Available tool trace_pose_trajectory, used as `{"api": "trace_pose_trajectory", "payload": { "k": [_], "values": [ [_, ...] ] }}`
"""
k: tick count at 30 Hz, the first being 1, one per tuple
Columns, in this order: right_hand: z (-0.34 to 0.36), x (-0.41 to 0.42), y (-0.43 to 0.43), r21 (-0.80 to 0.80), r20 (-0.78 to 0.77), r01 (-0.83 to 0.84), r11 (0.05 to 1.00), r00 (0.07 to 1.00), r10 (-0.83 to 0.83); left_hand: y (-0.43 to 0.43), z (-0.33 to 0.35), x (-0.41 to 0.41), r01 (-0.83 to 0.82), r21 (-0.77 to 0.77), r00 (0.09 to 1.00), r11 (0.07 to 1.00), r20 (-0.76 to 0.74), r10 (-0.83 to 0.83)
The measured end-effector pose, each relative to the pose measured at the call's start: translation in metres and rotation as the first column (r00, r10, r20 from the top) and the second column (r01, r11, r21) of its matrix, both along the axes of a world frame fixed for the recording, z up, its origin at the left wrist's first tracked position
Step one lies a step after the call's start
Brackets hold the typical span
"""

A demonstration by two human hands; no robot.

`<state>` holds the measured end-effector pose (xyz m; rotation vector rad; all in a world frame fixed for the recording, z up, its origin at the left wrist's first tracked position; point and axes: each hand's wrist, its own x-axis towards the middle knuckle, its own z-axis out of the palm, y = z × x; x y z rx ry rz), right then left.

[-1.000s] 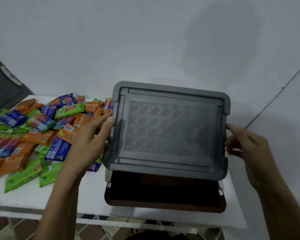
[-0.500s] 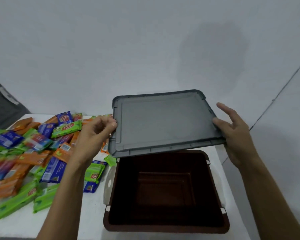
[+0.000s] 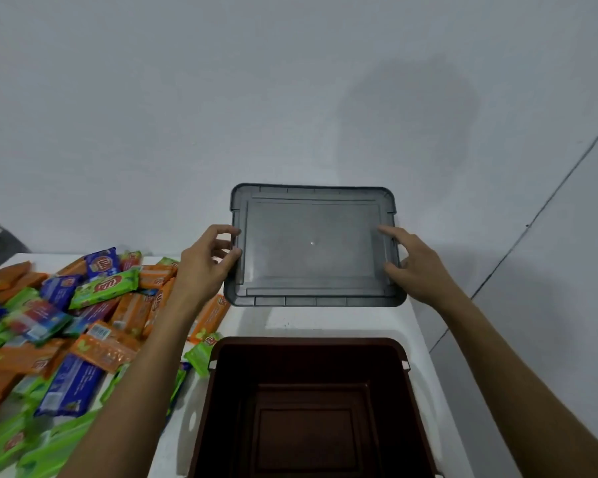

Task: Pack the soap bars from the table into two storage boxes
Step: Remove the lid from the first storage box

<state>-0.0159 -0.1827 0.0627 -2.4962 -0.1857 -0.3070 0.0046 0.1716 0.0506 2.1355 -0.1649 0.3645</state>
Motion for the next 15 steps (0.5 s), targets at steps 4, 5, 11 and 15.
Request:
{"api": "trace_pose_trajectory", "payload": {
  "k": [4, 5, 11, 15],
  "values": [
    [-0.012, 0.034, -0.005, -0.089, 0.032, 0.045, 0.995, 0.999, -0.042, -0.010, -0.008, 0.034, -0.034, 0.130, 0.999, 0.991, 0.005, 0.034],
    [-0.015, 0.042, -0.007, -0.102, 0.034, 0.050, 0.994, 0.998, -0.046, -0.014, -0.011, 0.043, -0.044, 0.178, 0.999, 0.983, 0.013, 0.043],
    [-0.041, 0.081, -0.012, -0.083, -0.032, 0.042, 0.996, 0.998, -0.045, -0.032, -0.037, 0.084, -0.007, 0.288, 0.992, 0.957, -0.116, 0.042],
    [-0.058, 0.093, -0.013, -0.049, -0.131, 0.060, 0.997, 0.989, -0.066, -0.041, -0.056, 0.100, 0.069, 0.246, 0.961, 0.967, -0.277, 0.002]
  ]
}}
